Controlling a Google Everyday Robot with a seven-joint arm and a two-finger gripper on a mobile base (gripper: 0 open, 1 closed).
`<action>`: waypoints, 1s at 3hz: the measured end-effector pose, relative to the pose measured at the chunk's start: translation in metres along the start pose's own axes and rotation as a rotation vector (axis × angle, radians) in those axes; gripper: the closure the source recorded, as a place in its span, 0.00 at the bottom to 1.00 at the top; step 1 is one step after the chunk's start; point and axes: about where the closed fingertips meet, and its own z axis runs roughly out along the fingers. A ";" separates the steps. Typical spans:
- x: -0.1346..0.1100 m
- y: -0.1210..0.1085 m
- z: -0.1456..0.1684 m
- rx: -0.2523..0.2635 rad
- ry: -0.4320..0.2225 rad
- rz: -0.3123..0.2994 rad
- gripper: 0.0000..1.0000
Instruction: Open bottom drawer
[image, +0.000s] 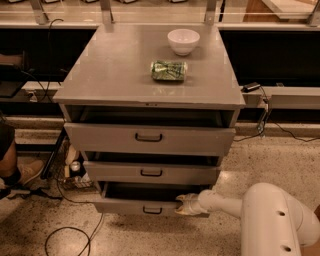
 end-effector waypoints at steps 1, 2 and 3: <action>0.000 0.000 0.000 0.000 0.000 0.000 1.00; 0.003 0.023 -0.002 -0.021 -0.005 0.028 1.00; 0.002 0.022 -0.004 -0.021 -0.005 0.028 1.00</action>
Offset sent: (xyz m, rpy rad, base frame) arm -0.1856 0.0012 -0.0483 0.1229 0.2488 -0.0913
